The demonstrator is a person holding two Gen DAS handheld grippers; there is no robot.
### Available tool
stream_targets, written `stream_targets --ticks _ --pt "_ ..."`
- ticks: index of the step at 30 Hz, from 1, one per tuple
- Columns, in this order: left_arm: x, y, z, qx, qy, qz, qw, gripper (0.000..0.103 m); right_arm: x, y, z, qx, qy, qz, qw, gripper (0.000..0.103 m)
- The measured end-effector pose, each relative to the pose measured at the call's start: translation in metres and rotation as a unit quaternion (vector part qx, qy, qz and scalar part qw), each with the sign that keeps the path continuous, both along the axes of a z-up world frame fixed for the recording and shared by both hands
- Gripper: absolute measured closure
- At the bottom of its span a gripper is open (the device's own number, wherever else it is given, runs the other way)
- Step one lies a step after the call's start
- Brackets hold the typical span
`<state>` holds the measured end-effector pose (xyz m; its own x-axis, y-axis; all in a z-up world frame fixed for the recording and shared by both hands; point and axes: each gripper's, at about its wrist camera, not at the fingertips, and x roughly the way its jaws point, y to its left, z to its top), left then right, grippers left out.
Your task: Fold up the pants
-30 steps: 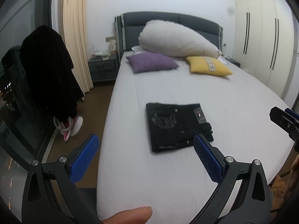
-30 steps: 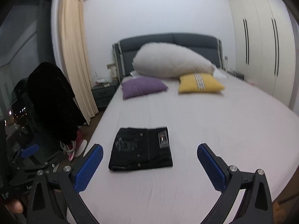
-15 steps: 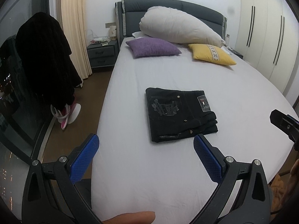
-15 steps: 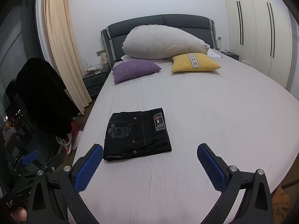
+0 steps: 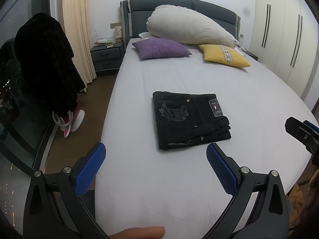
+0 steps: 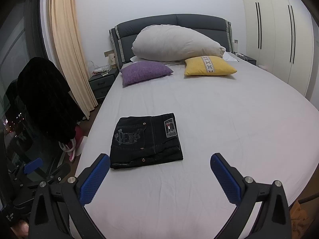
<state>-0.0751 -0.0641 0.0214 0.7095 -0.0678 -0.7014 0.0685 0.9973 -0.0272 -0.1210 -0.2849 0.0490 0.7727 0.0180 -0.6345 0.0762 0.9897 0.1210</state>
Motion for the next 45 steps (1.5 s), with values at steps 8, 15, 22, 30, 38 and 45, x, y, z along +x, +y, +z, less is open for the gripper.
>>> stream_targets --ticks 8,15,22,30,38,45 --pt "0.004 -0.002 -0.003 -0.001 0.002 -0.002 1.0 0.0 0.0 0.002 -0.002 0.0 0.005 0.006 1.0 0.0" --pt "0.005 -0.003 -0.007 -0.001 0.005 -0.002 1.0 0.0 0.0 0.004 -0.006 0.0 0.01 0.009 1.0 0.0" --pt "0.005 -0.004 -0.01 -0.002 0.006 -0.002 1.0 0.0 0.001 0.006 -0.008 -0.002 0.014 0.012 1.0 0.0" --pt "0.006 -0.006 -0.017 -0.003 0.014 -0.005 0.9999 0.0 0.001 0.007 -0.012 0.0 0.02 0.012 1.0 0.0" --pt "0.008 -0.007 -0.02 -0.004 0.018 -0.004 0.9998 0.0 0.001 0.008 -0.015 0.0 0.023 0.013 1.0 0.0" --pt "0.008 -0.007 -0.021 -0.004 0.019 -0.004 0.9998 0.0 0.0 0.009 -0.018 0.001 0.026 0.016 1.0 0.0"
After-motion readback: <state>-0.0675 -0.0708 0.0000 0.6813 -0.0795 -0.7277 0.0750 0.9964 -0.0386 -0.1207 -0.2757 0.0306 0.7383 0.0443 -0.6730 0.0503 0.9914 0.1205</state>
